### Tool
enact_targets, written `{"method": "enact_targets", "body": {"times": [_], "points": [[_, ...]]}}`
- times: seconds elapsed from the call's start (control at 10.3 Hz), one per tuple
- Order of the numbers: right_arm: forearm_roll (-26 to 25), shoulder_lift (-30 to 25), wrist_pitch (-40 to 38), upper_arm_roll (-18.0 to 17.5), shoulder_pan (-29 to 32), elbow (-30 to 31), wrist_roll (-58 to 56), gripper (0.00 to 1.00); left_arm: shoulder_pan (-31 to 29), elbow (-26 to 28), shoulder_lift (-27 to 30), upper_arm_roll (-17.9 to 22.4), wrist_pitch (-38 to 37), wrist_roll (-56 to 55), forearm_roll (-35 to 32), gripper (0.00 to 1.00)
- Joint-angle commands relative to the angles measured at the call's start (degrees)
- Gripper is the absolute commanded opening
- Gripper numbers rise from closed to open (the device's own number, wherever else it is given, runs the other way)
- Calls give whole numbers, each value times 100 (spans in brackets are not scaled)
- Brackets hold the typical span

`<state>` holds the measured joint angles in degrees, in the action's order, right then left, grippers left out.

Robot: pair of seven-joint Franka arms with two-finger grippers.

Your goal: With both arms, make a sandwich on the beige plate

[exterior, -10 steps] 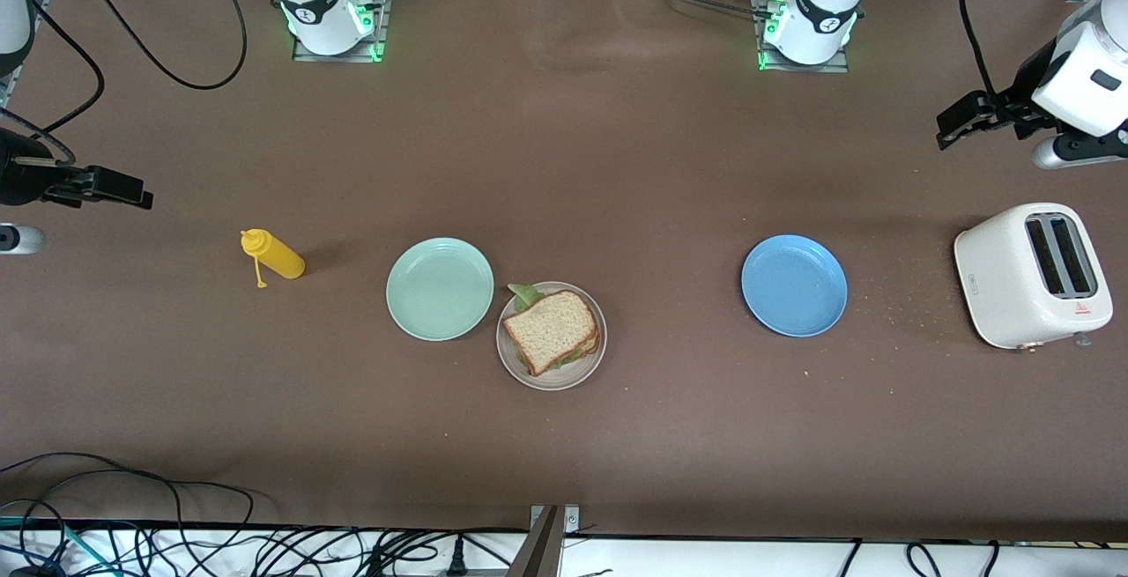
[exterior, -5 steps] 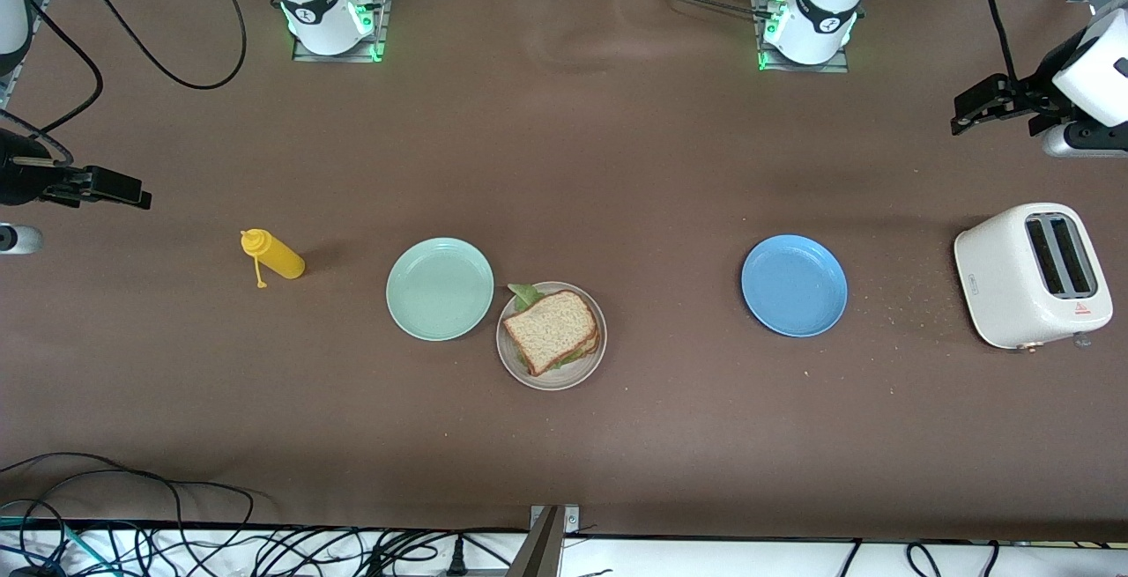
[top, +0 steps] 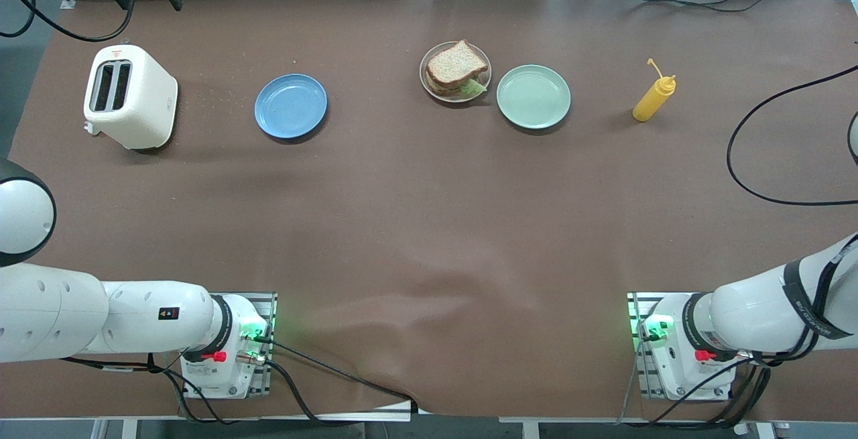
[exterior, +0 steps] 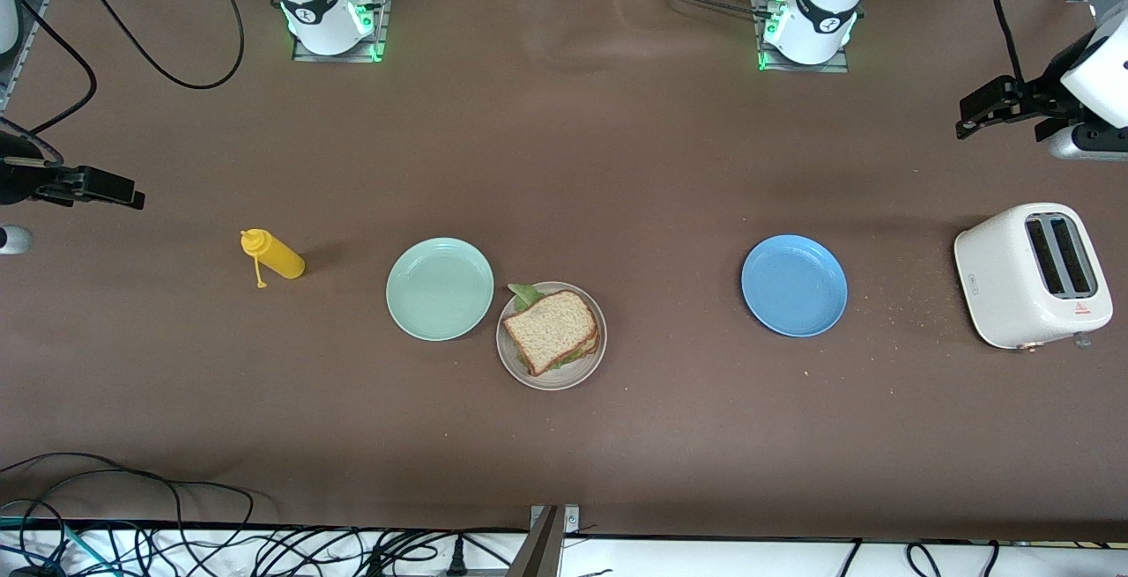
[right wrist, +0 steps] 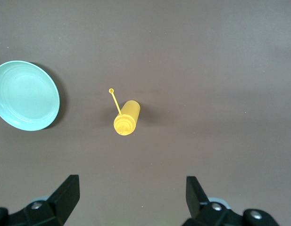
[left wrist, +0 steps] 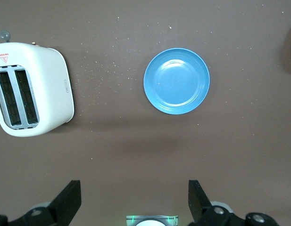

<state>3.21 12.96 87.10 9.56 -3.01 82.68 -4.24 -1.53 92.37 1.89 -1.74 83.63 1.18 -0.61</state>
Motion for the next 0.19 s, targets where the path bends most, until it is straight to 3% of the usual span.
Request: {"method": "enact_targets", "body": {"times": [0.0,0.1], "points": [[-66,-13,26,-42,29,20,55,100,-14,-176,-170,-37,118,110,131,100],[-66,-13,26,-42,29,20,55,100,4,-176,-188,-45,127,102,140,100]]}}
